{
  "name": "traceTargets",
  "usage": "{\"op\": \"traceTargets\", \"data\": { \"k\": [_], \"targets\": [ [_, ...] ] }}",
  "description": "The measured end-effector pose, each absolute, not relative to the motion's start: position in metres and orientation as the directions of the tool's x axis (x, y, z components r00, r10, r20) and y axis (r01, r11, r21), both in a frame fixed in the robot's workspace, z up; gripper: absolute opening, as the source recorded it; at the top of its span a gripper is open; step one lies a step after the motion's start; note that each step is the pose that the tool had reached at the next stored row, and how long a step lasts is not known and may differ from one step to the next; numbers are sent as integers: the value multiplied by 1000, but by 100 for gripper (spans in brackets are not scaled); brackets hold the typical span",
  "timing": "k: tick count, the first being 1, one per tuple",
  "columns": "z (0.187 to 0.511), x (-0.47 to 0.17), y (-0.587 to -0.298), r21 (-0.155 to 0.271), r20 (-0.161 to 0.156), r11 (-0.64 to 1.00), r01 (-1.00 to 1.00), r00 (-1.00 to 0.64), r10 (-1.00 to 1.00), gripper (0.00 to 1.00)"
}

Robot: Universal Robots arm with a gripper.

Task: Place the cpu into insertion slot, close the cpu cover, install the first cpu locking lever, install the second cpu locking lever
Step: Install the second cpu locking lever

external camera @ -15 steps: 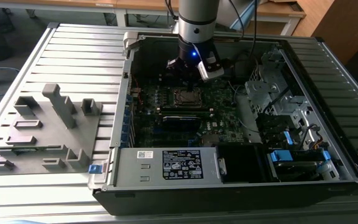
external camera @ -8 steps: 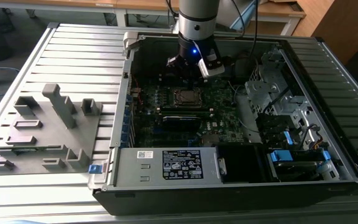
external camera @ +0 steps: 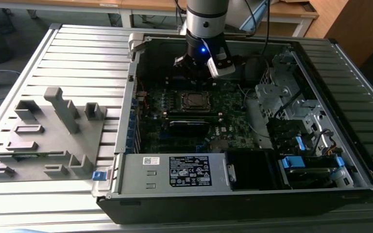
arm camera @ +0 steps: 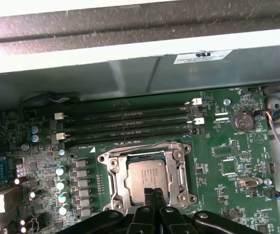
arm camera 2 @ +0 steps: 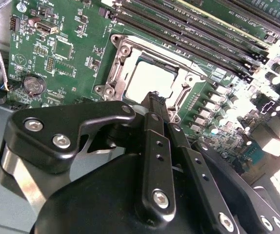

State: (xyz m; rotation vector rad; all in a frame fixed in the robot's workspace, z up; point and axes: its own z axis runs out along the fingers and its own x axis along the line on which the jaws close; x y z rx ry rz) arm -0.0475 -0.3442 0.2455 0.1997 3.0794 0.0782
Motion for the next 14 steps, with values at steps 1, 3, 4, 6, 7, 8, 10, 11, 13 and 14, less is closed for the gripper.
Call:
{"op": "traceTargets", "data": {
  "k": [1, 3, 4, 6, 7, 8, 10, 11, 13, 14],
  "targets": [
    [245, -47, -344, 54, -51, 990, 128, -990, 130, 11],
    [246, -47, -344, 54, -51, 990, 128, -990, 130, 11],
    [246, -48, -345, 54, -51, 990, 127, -990, 130, 11],
    [246, -48, -345, 54, -51, 990, 128, -990, 130, 11],
    [246, -47, -346, 54, -51, 990, 128, -990, 130, 11],
    [246, -47, -346, 54, -51, 990, 128, -990, 130, 11],
    [246, -48, -346, 54, -51, 990, 128, -990, 130, 11],
    [246, -48, -346, 54, -51, 990, 128, -990, 130, 11],
    [246, -48, -346, 54, -51, 990, 128, -990, 130, 11],
    [246, -48, -347, 54, -51, 990, 128, -990, 130, 11]
  ]
}}
